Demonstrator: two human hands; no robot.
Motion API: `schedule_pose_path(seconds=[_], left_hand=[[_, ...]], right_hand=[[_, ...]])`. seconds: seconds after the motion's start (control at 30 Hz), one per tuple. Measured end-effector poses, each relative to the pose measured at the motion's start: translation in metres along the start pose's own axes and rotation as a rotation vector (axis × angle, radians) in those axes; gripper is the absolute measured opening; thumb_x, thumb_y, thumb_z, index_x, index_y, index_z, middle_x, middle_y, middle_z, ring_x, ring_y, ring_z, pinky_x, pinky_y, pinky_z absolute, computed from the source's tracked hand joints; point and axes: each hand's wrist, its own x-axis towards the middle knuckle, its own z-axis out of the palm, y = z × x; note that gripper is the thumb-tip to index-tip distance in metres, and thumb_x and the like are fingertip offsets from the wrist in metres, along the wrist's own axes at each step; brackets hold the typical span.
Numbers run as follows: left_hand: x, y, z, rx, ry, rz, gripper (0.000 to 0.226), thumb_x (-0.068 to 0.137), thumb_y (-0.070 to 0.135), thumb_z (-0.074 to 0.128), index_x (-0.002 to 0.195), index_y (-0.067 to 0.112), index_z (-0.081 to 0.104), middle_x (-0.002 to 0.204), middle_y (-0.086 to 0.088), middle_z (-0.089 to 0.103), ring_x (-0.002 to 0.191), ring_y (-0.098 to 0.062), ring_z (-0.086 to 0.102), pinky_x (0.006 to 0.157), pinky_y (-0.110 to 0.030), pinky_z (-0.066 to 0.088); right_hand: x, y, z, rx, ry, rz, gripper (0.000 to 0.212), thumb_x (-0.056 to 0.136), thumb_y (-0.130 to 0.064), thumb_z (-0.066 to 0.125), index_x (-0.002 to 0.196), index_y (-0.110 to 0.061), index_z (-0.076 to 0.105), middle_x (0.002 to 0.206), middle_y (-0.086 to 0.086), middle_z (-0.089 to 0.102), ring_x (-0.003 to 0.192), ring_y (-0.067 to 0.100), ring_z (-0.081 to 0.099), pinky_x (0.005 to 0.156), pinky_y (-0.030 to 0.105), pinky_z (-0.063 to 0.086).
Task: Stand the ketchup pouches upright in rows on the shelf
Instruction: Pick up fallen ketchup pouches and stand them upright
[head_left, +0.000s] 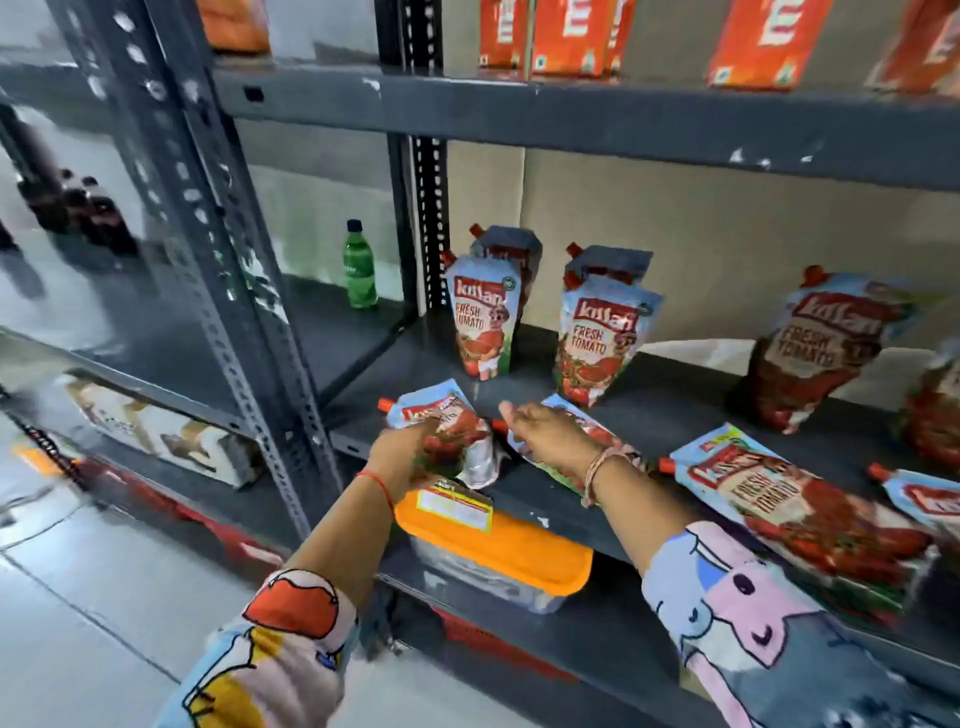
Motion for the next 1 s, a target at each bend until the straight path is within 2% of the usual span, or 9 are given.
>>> schedule_pose_path(seconds=[0.13, 0.2, 0.33, 0.43, 0.6, 0.7, 0.77, 0.87, 1.0], left_hand=[[0.006, -0.002, -0.007, -0.158, -0.117, -0.072, 0.053, 0.080, 0.014, 0.064, 0.124, -0.004, 0.041, 0.120, -0.025, 0.053, 0.100, -0.039, 0.059, 0.044, -0.032, 0.057], [0.007, -0.003, -0.007, -0.162, -0.147, -0.082, 0.053, 0.078, 0.010, 0.066, 0.123, -0.006, 0.044, 0.113, -0.024, 0.056, 0.086, -0.033, 0.060, 0.044, -0.028, 0.057], [0.009, 0.001, -0.007, -0.062, -0.200, -0.143, 0.024, 0.075, 0.008, 0.068, 0.096, -0.001, 0.059, 0.089, -0.015, 0.062, 0.076, -0.022, 0.060, 0.044, -0.021, 0.055], [0.010, 0.005, -0.008, -0.039, -0.234, -0.216, 0.007, 0.078, 0.006, 0.065, 0.077, 0.005, 0.058, 0.082, -0.009, 0.061, 0.076, -0.018, 0.057, 0.043, -0.018, 0.053], [0.011, 0.013, -0.010, 0.110, -0.248, -0.157, 0.010, 0.078, 0.010, 0.065, 0.085, 0.009, 0.058, 0.081, -0.005, 0.061, 0.073, -0.014, 0.057, 0.047, -0.018, 0.053], [0.017, 0.021, -0.011, 0.147, -0.278, -0.007, 0.032, 0.075, 0.004, 0.067, 0.103, 0.014, 0.055, 0.090, -0.003, 0.064, 0.087, -0.021, 0.061, 0.069, -0.030, 0.054], [0.019, 0.029, -0.009, 0.131, -0.297, 0.095, 0.045, 0.074, -0.004, 0.065, 0.108, 0.019, 0.049, 0.092, 0.001, 0.063, 0.088, -0.019, 0.061, 0.065, -0.029, 0.056], [0.023, 0.037, -0.002, 0.138, -0.315, 0.236, 0.055, 0.074, -0.013, 0.060, 0.109, 0.024, 0.040, 0.094, 0.006, 0.061, 0.088, -0.013, 0.058, 0.068, -0.033, 0.052], [0.035, 0.024, 0.002, 0.191, -0.368, 0.385, 0.064, 0.068, -0.025, 0.056, 0.119, 0.009, 0.040, 0.094, -0.001, 0.060, 0.085, -0.011, 0.057, 0.063, -0.019, 0.055]], right_hand=[[0.022, 0.005, 0.013, 0.038, -0.078, 0.093, 0.040, 0.094, -0.036, 0.039, 0.065, -0.009, 0.046, 0.078, 0.019, 0.052, 0.090, 0.042, 0.057, 0.089, 0.052, 0.046], [0.028, 0.007, 0.020, 0.219, -0.104, 0.150, 0.037, 0.093, -0.030, 0.044, 0.066, -0.006, 0.051, 0.073, 0.013, 0.050, 0.079, 0.030, 0.056, 0.080, 0.048, 0.054], [0.038, 0.011, 0.017, 0.482, -0.206, 0.218, 0.028, 0.089, -0.024, 0.053, 0.100, 0.002, 0.059, 0.089, 0.011, 0.057, 0.078, 0.017, 0.057, 0.062, 0.029, 0.054], [0.041, 0.010, 0.009, 0.534, -0.319, 0.290, 0.014, 0.086, -0.022, 0.058, 0.091, -0.009, 0.060, 0.085, 0.005, 0.060, 0.075, 0.013, 0.058, 0.064, 0.029, 0.056], [0.038, 0.009, 0.005, 0.511, -0.343, 0.320, 0.008, 0.082, -0.020, 0.064, 0.078, -0.014, 0.060, 0.076, 0.002, 0.059, 0.066, 0.011, 0.056, 0.057, 0.025, 0.056], [0.033, 0.005, 0.003, 0.601, -0.220, 0.199, 0.015, 0.079, -0.007, 0.066, 0.084, -0.017, 0.056, 0.080, -0.003, 0.060, 0.072, 0.009, 0.057, 0.056, 0.022, 0.054], [0.033, 0.003, 0.005, 0.614, -0.076, 0.081, 0.034, 0.073, 0.002, 0.069, 0.098, -0.015, 0.052, 0.084, -0.006, 0.058, 0.078, 0.011, 0.058, 0.054, 0.020, 0.055], [0.035, 0.004, 0.018, 0.426, 0.155, -0.069, 0.066, 0.059, -0.001, 0.080, 0.116, -0.011, 0.049, 0.095, 0.000, 0.059, 0.096, 0.023, 0.059, 0.082, 0.037, 0.054], [0.020, 0.016, 0.038, 0.291, 0.361, -0.098, 0.060, 0.058, -0.005, 0.082, 0.108, -0.008, 0.050, 0.100, 0.010, 0.067, 0.091, 0.020, 0.061, 0.078, 0.034, 0.051]])
